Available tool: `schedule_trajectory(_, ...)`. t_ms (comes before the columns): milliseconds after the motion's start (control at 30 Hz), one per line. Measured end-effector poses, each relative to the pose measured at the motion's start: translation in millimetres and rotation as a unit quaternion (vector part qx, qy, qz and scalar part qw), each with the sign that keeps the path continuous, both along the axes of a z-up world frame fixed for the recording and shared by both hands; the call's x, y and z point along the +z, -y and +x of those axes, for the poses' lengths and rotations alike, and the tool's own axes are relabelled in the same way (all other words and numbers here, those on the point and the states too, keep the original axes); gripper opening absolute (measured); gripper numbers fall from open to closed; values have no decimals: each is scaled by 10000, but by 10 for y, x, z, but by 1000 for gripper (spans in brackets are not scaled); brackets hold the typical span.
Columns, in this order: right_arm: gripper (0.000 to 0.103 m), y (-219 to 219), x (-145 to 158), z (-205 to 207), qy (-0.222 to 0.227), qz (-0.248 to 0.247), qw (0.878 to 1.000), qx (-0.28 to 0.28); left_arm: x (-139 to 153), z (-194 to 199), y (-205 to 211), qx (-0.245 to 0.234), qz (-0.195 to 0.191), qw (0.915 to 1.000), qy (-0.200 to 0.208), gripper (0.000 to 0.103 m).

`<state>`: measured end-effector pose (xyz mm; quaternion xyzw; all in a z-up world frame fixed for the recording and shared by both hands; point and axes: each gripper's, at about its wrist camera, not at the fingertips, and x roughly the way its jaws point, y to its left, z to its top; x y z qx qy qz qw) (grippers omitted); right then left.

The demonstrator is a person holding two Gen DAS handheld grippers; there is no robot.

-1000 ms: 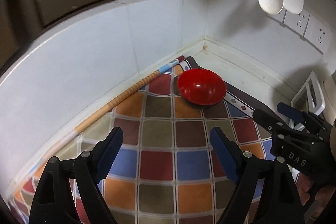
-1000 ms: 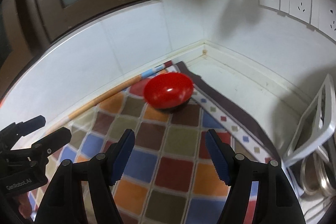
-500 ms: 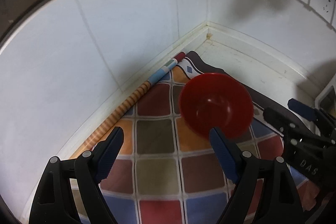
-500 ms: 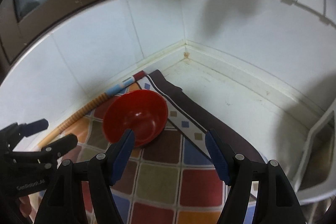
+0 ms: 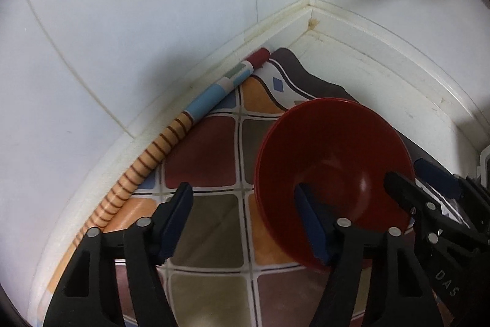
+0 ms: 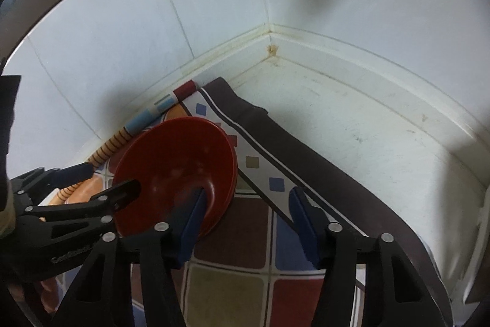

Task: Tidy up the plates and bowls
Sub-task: 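Close both grippers on the red bowl rim, then lift the red bowl with both grippers and carry it toward the pink bowl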

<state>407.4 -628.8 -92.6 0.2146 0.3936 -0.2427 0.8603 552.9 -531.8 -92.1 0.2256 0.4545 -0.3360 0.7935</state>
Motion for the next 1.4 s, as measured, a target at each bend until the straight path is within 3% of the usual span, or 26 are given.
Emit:
schedule_trajectory(167,43,18,-93,65,18,207,9998,53,-108,41,59,-12,-24,9994,-333,49)
schedule_trajectory(467,26,-20,-170,149,-4,321,9993,211,-128,-10,123,-56,-77,9985,-538,16)
schedule_trajectory(500,21,-26,-175,157,-1,344,9991,230,-115,-35,124,-49,-56,9987,-496,16)
schedule_trajectory(833,17,-76,-150,54,-39,447,9989,105,16,-206,-24,48,-158,9981,-597,15)
schedule_trajectory(1400,17,-660,438,-514,121,261,9987,431,695,-944,-978,378,-697,9952,-576,15)
